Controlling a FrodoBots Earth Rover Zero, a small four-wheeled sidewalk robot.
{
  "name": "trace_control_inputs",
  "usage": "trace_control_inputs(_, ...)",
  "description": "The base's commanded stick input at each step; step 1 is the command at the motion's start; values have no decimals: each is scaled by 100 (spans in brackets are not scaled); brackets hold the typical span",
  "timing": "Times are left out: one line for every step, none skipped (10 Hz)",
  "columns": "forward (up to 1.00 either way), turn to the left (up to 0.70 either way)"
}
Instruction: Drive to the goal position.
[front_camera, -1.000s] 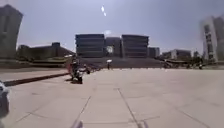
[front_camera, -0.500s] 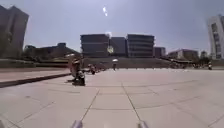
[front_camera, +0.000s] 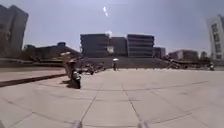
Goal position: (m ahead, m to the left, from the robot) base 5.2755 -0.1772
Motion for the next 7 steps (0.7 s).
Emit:
trace_control_inputs(0,0)
trace_control_inputs(0,0)
trace_control_inputs(0,0)
trace_control_inputs(0,0)
trace_control_inputs(0,0)
trace_control_inputs(0,0)
trace_control_inputs(0,0)
